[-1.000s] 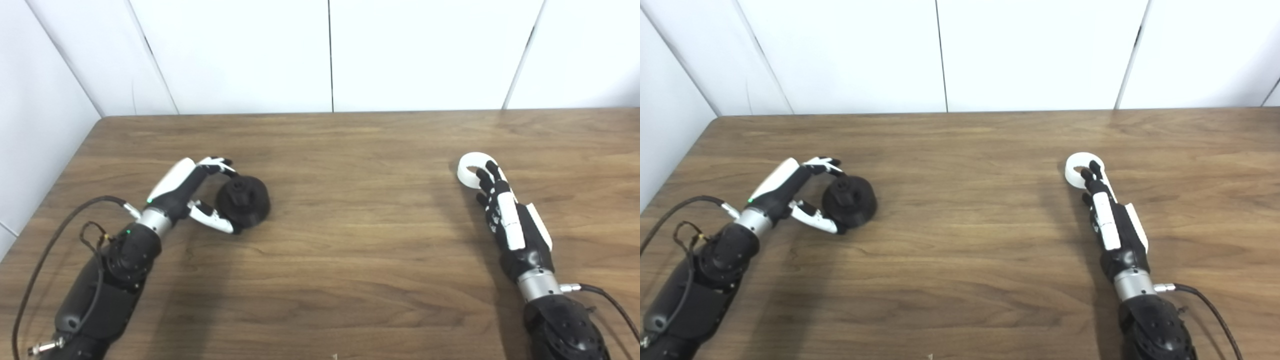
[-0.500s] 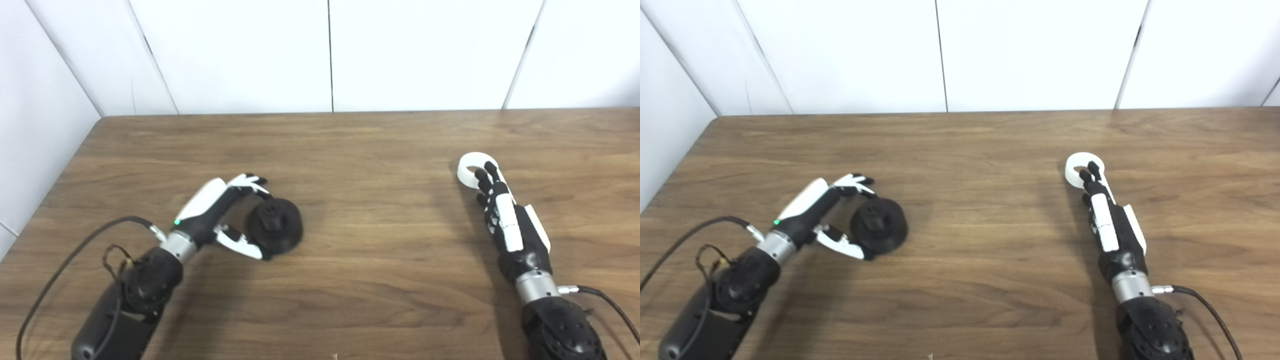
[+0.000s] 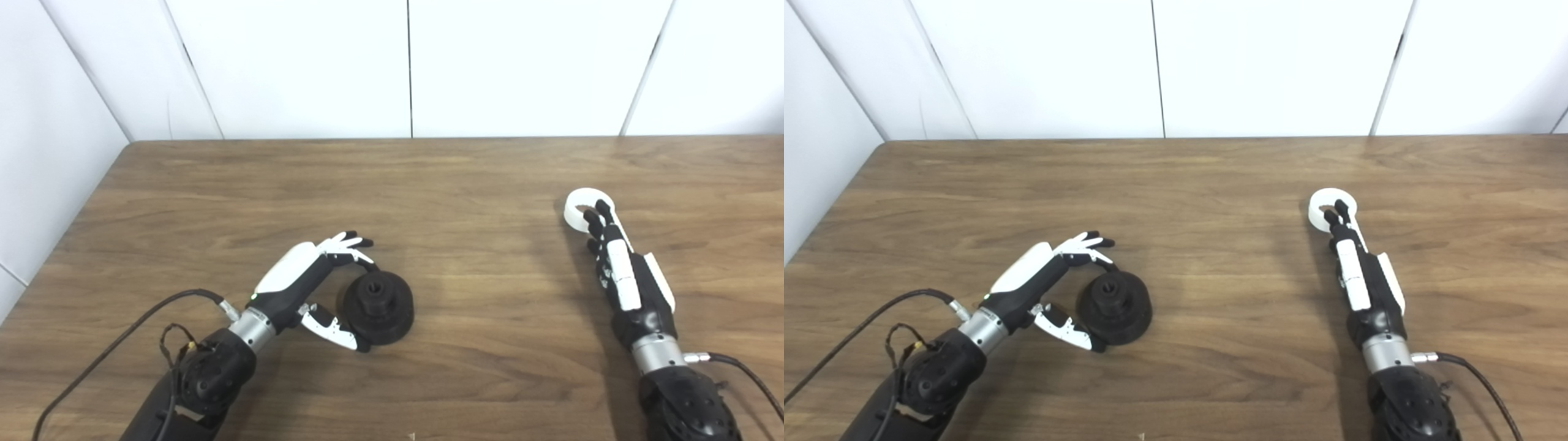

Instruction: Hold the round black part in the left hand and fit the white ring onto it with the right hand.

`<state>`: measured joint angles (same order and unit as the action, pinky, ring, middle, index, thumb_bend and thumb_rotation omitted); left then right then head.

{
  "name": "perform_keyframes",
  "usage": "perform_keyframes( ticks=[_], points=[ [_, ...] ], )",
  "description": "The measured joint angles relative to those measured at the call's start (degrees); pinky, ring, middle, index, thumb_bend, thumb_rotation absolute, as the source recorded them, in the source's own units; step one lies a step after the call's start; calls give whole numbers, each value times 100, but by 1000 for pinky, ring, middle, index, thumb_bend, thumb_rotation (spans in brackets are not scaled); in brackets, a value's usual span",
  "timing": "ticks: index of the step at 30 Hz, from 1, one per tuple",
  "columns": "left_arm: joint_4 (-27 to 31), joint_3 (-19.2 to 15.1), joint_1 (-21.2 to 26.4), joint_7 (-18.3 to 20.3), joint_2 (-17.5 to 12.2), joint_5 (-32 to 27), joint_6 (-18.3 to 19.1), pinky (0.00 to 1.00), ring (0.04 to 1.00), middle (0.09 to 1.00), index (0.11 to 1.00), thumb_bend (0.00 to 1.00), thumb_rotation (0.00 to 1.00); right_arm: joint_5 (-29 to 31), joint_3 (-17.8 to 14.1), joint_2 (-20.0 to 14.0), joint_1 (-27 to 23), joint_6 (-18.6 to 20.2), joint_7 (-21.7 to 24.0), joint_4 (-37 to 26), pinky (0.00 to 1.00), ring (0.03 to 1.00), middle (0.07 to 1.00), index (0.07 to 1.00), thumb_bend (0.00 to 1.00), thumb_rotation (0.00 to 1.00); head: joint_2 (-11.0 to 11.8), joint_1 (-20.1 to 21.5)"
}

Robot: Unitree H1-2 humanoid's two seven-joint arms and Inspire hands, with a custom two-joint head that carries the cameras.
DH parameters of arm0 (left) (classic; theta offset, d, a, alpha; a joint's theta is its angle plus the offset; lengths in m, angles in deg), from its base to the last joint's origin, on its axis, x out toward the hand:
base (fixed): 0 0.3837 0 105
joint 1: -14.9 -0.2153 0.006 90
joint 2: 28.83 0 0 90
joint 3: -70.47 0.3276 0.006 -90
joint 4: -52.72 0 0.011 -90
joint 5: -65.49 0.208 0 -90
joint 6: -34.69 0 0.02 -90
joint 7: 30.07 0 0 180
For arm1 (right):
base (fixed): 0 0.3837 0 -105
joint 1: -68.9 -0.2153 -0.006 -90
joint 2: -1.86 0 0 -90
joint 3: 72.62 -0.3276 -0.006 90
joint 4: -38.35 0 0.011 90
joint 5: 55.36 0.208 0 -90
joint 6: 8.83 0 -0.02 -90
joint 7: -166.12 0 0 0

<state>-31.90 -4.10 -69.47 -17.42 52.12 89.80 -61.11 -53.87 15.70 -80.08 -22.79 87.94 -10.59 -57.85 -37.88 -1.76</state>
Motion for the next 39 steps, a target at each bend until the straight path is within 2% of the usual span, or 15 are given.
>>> perform_keyframes(
  ticks=[10, 16, 27, 31, 32, 33, 34, 35, 37, 39],
  points=[
    [188, 313, -150, 2, 138, 134, -136, 998, 985, 907, 622, 955, 167, -14, 0, 24, 2, 4, -33, -4, 1000, 1000, 966, 1000, 544, 1000, -18, 123],
    [289, 492, -203, 5, 325, 229, -147, 1000, 993, 914, 628, 942, 172, -14, 0, 36, 3, 19, -55, -74, 1000, 1000, 966, 1000, 528, 1000, -26, 158],
    [289, 527, -211, 1, 358, 229, -181, 1000, 998, 916, 625, 937, 162, -9, -2, 52, 3, 32, -69, -95, 1000, 998, 943, 999, 535, 1000, -70, 202],
    [289, 529, -212, 1, 362, 230, -183, 1000, 996, 914, 624, 939, 165, -26, -34, 77, 4, 7, -124, -95, 925, 950, 913, 966, 556, 1000, -88, 211],
    [289, 529, -212, 1, 362, 230, -183, 1000, 996, 914, 623, 940, 163, -41, -41, 87, 4, 1, -147, -95, 893, 930, 901, 942, 555, 954, -88, 211],
    [289, 529, -213, 3, 363, 228, -182, 1000, 997, 914, 622, 943, 160, -185, -47, 95, 2, -17, -204, -96, 841, 892, 879, 891, 553, 836, -97, 220],
    [289, 526, -215, 4, 366, 222, -181, 1000, 996, 914, 622, 945, 162, -543, -19, 49, 3, -61, -338, -99, 825, 875, 867, 858, 555, 746, -114, 246],
    [289, 524, -215, 6, 372, 217, -180, 1000, 996, 914, 622, 945, 162, -872, 52, -28, 4, -111, -413, -113, 818, 867, 861, 842, 556, 700, -114, 246],
    [289, 522, -218, 10, 384, 215, -175, 999, 994, 915, 623, 943, 166, -1383, 87, -143, -11, -189, -597, -150, 886, 882, 854, 800, 644, 583, -114, 255],
    [289, 520, -224, 10, 386, 215, -175, 997, 993, 915, 624, 943, 167, -1790, 36, -292, -73, -287, -787, -221, 915, 896, 855, 787, 691, 559, -114, 246]
  ],
)
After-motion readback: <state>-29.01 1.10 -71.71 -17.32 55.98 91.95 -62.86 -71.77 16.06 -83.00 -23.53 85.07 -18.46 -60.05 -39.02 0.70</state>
